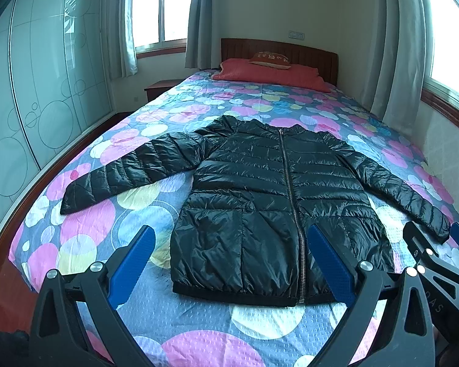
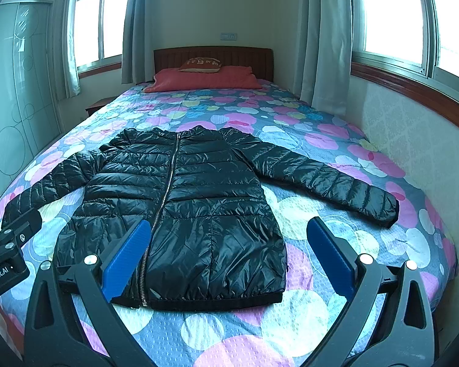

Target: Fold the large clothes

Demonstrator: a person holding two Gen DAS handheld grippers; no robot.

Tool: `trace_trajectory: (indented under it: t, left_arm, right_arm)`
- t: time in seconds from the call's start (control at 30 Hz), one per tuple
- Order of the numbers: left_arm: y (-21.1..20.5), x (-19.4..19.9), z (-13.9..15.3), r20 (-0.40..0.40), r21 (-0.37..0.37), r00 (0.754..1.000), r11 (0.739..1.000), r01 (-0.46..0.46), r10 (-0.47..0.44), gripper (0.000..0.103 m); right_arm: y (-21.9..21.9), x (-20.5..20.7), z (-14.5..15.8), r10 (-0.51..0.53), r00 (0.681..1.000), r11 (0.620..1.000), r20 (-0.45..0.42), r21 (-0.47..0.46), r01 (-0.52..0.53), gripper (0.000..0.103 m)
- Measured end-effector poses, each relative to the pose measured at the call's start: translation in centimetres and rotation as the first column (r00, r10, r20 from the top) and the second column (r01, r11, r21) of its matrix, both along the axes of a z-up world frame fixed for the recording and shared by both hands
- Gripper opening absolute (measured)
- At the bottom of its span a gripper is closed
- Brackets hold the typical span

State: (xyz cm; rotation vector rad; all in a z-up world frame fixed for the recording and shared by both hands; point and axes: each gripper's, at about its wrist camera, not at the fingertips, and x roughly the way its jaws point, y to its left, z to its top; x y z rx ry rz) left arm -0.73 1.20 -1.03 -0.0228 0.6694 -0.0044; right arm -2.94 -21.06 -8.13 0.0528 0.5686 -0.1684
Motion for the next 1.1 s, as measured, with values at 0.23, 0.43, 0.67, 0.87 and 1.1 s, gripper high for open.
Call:
trace_trajectory:
  t: [0.23, 0.43, 0.67, 0.87, 1.1]
  left_arm:
    - [0.06, -0.04, -0.21, -0.002, 0.001, 1.0, 1.0, -0.001, 0.001, 0.099]
    - [0.01, 0.08, -0.12, -0.003, 0.0, 1.0, 1.0, 0.0, 0.0, 0.099]
    - [0.13, 0.01, -0.32, -0.004, 0.0, 1.0, 1.0, -0.001, 0.001, 0.099]
    - [0.3, -0.26, -0.62, -0.006, 0.001, 1.0, 1.0, -0.002, 0.002, 0.099]
    - [0.22, -0.09, -0.51, -0.007, 0.0, 1.0, 1.0, -0.001, 0.001, 0.099]
  right_arm:
    - [0.12, 0.0, -0.05, 0.001, 1.0, 1.0, 0.0, -0.002, -0.001, 0.101]
    - [0.19, 0.04, -0.13, -0.001, 1.0, 1.0, -0.002, -0.002, 0.001, 0.101]
    - [0.22, 0.02, -0.1, 0.0, 1.0, 1.0, -0.001, -0.003, 0.0, 0.101]
    - [0.34, 0.07, -0.16, 0.0, 1.0, 1.0, -0.002, -0.004, 0.0, 0.101]
    - [0.39, 0.12, -0.17, 0.0, 1.0, 1.0, -0.001, -0.005, 0.0, 0.101]
